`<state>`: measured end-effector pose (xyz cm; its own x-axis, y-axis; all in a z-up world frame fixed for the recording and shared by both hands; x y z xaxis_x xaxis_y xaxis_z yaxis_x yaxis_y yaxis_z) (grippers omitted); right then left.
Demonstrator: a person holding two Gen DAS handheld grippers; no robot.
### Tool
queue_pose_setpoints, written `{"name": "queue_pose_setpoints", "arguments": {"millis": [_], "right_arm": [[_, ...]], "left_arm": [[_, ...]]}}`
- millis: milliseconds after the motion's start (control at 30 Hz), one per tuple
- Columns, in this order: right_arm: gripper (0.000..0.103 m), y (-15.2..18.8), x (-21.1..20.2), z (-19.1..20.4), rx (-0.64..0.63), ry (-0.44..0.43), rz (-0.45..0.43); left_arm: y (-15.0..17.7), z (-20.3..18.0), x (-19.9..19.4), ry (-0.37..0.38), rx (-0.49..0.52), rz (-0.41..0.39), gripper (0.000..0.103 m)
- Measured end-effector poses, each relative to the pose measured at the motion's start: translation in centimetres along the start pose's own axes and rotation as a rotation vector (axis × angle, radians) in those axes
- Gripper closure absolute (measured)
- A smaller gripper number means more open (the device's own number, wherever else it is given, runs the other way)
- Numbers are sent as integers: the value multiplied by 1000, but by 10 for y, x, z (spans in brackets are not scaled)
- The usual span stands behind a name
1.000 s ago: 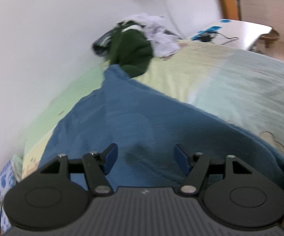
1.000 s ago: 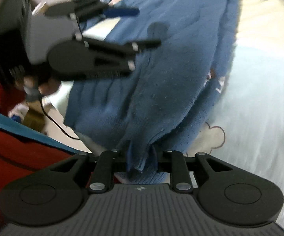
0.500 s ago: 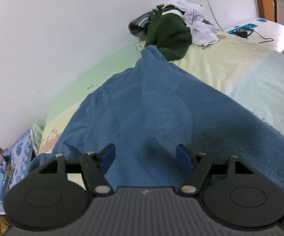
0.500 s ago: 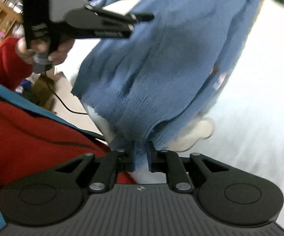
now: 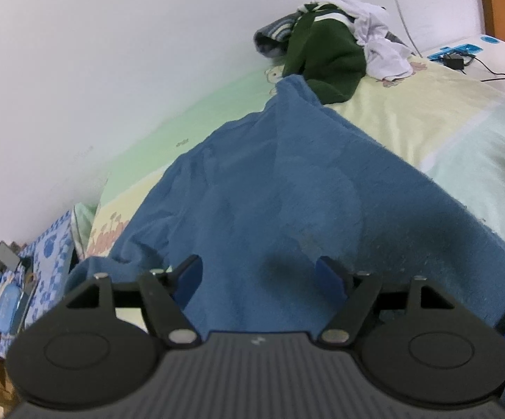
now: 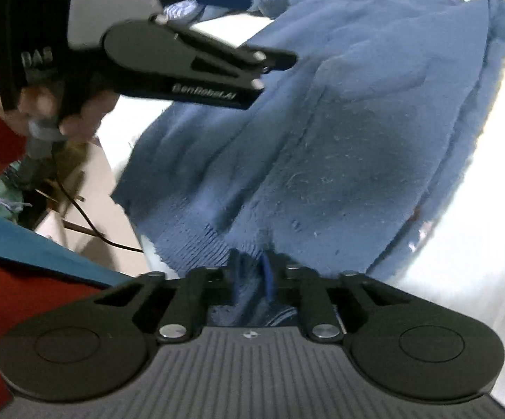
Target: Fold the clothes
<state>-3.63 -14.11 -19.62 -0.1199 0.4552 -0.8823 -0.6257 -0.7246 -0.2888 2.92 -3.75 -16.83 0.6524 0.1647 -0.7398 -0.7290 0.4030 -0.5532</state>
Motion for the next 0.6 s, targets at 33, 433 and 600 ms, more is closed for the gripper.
{"name": "queue_pose_setpoints", "arguments": {"millis": [33, 433, 600], "right_arm": [[92, -1, -5, 0, 23, -42, -17], [84, -20, -37, -49, 87, -67, -63], [67, -97, -83, -145, 195, 198, -294]], "left_arm": [[1, 1, 0, -1, -4, 1, 27], [-13, -37, 0, 77, 57, -46, 30], [-14, -80, -2, 205, 101, -39, 43]]}}
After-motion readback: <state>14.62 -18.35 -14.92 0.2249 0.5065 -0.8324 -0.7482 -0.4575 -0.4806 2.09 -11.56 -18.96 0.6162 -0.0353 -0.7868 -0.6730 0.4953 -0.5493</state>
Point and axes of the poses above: each gripper's, at about its wrist camera, not at the fingertips, and x roughly the way its jaws point, z to its left, y to its underside, the point moved 10 cm from there along x, roughly the way its jaws point, and after that the axes turned 8 degrees about z, right-handed, at the moved point
